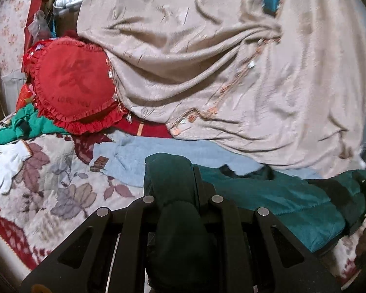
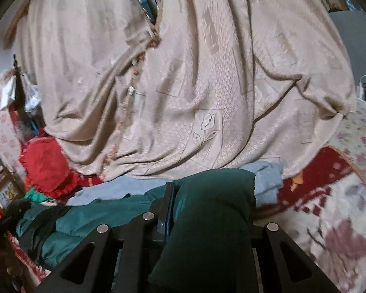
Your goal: Fold large clothes
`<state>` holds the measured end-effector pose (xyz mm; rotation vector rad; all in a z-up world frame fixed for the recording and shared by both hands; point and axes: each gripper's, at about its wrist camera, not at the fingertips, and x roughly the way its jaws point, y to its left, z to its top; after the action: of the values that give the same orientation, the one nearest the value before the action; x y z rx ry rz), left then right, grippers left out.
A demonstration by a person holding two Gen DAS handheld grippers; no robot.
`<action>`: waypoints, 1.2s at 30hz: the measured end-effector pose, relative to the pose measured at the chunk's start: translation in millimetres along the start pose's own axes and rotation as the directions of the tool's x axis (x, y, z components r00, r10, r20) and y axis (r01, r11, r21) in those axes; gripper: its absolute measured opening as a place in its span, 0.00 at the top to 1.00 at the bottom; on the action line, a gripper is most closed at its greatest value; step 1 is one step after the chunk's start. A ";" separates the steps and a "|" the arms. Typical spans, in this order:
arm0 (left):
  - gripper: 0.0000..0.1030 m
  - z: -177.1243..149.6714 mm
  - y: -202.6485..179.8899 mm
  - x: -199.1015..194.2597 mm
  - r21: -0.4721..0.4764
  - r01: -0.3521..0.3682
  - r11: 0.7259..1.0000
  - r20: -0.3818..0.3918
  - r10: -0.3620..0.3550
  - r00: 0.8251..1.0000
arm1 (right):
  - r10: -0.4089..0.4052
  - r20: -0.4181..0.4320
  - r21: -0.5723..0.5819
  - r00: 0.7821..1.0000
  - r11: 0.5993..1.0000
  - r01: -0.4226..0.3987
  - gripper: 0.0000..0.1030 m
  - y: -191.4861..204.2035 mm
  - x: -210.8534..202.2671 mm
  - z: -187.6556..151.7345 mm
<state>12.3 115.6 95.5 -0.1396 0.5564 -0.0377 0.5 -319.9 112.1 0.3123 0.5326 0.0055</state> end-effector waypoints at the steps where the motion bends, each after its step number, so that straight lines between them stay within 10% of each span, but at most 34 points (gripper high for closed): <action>1: 0.87 0.8 -1.1 11.9 -0.001 -0.012 1.000 -0.015 0.012 1.000 | -0.004 -0.019 0.001 1.000 1.000 0.004 0.83 -2.1 14.8 1.2; 15: 0.79 -37.1 -0.7 187.3 -0.026 -0.084 0.996 -0.230 0.076 0.970 | -0.013 -0.255 0.070 0.967 0.997 0.032 0.76 -46.3 159.5 -43.3; 23: 0.70 -25.6 18.8 164.6 -0.156 -0.014 0.988 -0.237 -0.024 0.971 | 0.209 -0.228 0.317 0.951 0.939 -0.131 0.61 -63.7 126.8 -22.2; 27: 0.47 -8.5 32.9 134.1 -0.225 0.061 0.973 -0.226 -0.113 0.968 | 0.270 -0.165 0.405 0.948 0.896 -0.185 0.48 -72.9 97.3 -13.4; 30: 0.24 -1.7 38.1 109.1 -0.218 0.076 0.973 -0.161 -0.113 0.980 | 0.260 -0.143 0.377 0.955 0.906 -0.190 0.40 -72.1 74.2 -11.0; 36: 0.24 -6.7 43.2 79.0 -0.205 0.065 0.977 -0.113 -0.090 0.989 | 0.167 -0.190 0.157 0.968 0.978 -0.138 0.40 -47.9 53.2 -11.4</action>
<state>75.8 151.8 42.4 -0.3576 0.6767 -0.0665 37.1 -357.6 62.1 0.4954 0.7114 0.1508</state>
